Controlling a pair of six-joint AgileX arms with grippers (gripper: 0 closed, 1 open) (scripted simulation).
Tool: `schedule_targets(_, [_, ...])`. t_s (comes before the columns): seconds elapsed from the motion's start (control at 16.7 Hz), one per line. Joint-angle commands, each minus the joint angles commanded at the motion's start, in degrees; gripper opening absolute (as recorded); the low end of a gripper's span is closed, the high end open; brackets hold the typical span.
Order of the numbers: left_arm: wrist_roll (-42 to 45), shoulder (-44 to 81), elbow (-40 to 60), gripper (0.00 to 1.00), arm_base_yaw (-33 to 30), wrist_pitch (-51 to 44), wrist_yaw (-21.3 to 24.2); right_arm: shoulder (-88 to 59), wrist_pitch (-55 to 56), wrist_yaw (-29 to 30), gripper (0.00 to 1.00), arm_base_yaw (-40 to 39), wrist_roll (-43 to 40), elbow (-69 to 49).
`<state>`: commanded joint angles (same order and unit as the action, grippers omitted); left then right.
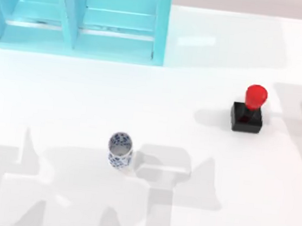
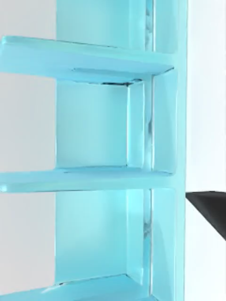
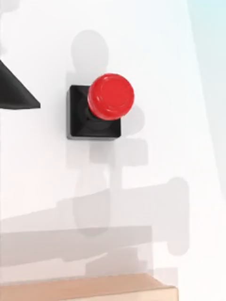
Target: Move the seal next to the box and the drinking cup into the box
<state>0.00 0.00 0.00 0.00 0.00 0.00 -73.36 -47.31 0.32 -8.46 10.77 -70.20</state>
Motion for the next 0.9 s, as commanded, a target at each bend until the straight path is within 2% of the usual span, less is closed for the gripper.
schedule_targets(0.54, [0.0,0.0,0.0,1.0,0.0,0.0,0.0,-45.96,-29.34,-0.04,1.0,-7.47,6.77,-44.22])
schedule_targets(0.72, [0.0,0.0,0.0,1.0,0.0,0.0,0.0,-55.35,-34.86,-0.06,1.0,-9.04,8.06,-53.38])
schedule_targets(0.9, [0.0,0.0,0.0,1.0,0.0,0.0,0.0,-59.82,-37.32,-0.06,1.0,-9.78,8.69,-57.76])
